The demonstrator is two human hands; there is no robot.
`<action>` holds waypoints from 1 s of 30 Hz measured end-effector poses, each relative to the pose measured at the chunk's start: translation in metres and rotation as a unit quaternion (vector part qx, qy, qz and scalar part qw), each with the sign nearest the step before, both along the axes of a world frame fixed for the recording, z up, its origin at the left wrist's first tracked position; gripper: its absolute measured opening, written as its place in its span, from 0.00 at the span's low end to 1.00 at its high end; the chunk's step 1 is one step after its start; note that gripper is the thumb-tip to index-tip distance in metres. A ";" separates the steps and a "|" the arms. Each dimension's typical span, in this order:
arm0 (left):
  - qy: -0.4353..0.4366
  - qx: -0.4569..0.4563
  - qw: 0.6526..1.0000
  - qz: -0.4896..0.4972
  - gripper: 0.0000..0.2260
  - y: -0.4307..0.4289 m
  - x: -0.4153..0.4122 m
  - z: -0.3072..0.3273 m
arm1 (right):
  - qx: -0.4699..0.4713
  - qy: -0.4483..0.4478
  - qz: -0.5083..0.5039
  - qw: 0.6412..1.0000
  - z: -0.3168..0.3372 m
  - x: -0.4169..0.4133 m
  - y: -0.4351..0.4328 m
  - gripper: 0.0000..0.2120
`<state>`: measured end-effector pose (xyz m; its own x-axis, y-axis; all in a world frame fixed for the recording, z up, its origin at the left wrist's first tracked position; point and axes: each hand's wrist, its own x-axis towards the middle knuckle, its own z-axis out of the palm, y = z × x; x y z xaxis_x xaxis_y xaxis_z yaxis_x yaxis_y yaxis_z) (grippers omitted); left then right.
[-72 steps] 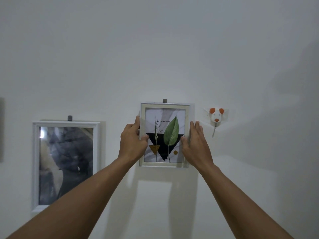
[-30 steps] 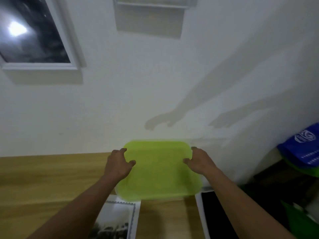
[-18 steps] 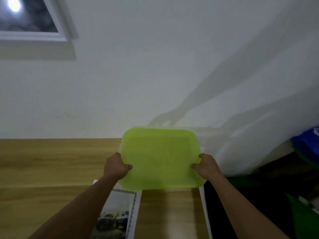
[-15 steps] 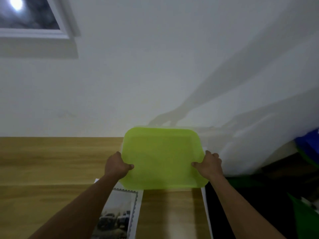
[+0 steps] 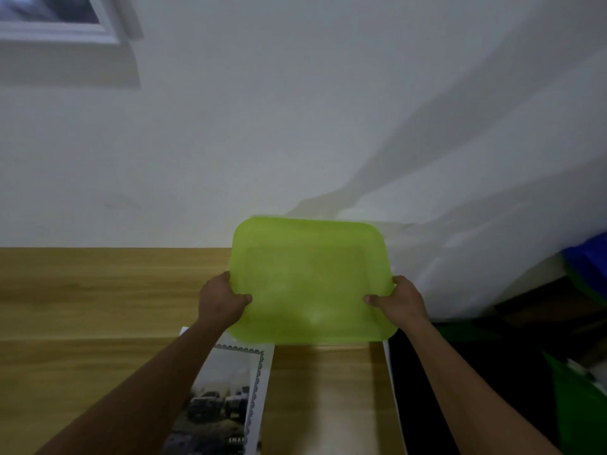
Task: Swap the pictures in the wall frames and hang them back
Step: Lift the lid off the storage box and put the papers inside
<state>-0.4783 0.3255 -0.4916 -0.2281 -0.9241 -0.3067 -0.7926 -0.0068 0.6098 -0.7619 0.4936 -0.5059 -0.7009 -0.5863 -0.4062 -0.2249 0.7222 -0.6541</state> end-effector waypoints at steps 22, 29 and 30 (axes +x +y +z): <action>0.096 0.103 0.989 0.053 0.37 -0.107 0.306 0.052 | -0.096 -0.095 0.127 0.983 0.074 0.262 -0.104 0.34; 0.032 0.075 0.996 0.048 0.42 -0.184 0.406 0.009 | -0.052 -0.098 0.156 0.981 0.024 0.363 -0.186 0.39; 0.020 0.074 0.996 0.043 0.43 -0.195 0.417 0.000 | -0.050 -0.094 0.159 0.981 0.016 0.373 -0.197 0.38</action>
